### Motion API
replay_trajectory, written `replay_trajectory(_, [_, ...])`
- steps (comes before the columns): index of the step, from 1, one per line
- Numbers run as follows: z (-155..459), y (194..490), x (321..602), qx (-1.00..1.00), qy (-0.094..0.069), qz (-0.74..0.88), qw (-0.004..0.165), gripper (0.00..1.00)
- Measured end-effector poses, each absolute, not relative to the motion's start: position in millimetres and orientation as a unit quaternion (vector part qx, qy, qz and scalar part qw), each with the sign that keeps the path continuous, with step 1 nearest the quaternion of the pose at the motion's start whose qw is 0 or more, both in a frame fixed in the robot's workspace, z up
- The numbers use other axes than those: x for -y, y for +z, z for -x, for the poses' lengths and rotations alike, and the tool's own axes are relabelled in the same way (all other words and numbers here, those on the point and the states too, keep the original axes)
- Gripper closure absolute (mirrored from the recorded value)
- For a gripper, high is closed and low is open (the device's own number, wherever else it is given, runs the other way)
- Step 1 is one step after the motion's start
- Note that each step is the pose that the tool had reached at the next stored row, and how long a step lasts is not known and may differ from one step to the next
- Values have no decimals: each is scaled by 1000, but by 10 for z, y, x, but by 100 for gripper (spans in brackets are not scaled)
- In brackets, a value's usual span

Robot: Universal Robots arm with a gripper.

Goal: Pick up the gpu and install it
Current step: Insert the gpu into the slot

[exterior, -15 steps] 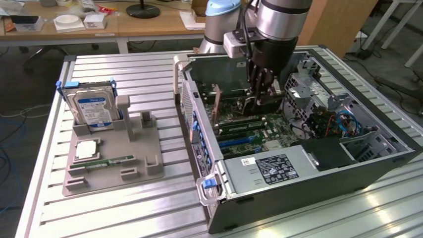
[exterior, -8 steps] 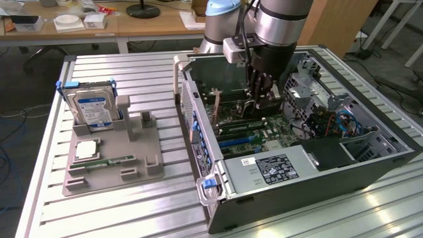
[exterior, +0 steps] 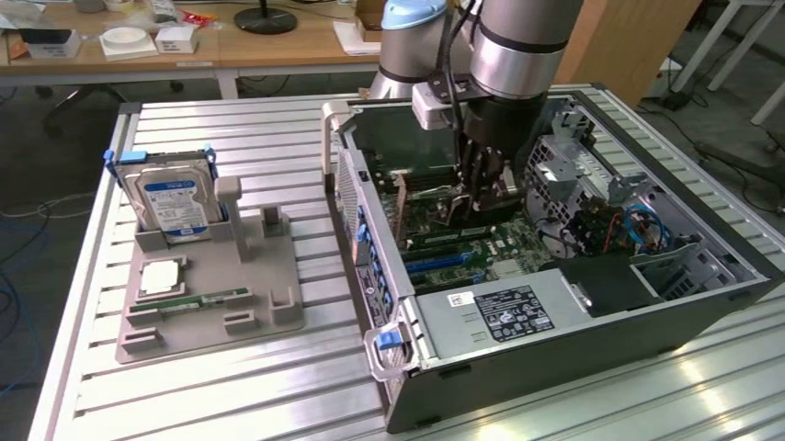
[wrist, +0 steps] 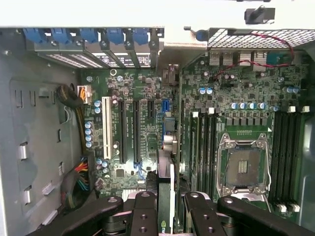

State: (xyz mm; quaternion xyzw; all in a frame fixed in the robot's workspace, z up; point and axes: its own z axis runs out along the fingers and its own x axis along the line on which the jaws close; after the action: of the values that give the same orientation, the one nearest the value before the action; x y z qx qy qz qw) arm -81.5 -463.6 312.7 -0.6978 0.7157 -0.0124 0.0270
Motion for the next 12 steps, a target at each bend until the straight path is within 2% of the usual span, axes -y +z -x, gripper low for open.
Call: replay_trajectory(12, [865,2946,4637,-716,-12,698,27,74])
